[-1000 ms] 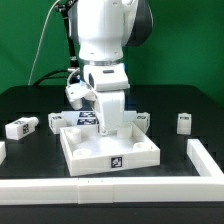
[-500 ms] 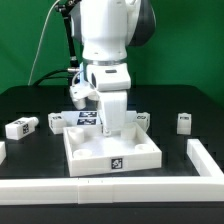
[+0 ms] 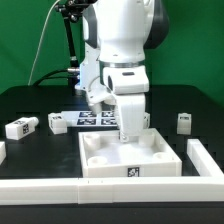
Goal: Assemble one leg
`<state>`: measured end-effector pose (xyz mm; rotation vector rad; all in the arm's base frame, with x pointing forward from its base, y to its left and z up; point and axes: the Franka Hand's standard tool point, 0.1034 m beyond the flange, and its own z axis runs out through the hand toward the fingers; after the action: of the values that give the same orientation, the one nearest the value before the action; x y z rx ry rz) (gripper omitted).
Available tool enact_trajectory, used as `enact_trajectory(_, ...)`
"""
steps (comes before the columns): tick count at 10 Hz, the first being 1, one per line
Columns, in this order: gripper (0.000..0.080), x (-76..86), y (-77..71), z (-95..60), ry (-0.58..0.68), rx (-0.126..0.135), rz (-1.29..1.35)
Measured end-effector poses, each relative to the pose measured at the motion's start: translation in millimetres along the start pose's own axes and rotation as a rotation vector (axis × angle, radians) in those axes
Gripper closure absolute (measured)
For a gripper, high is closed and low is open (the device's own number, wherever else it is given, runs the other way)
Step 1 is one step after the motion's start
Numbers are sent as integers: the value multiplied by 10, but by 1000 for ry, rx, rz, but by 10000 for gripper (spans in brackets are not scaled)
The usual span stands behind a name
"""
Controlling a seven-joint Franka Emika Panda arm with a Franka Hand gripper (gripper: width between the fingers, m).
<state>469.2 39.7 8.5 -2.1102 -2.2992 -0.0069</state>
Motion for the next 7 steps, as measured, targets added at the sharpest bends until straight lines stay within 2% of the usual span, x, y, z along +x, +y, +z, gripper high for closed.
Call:
enact_trajectory(3, 736, 283, 147, 2, 2, -13, 113)
enact_trajectory(6, 736, 406, 231, 3, 7, -26, 111)
enact_trajectory(7, 736, 394, 259, 5, 7, -29, 80)
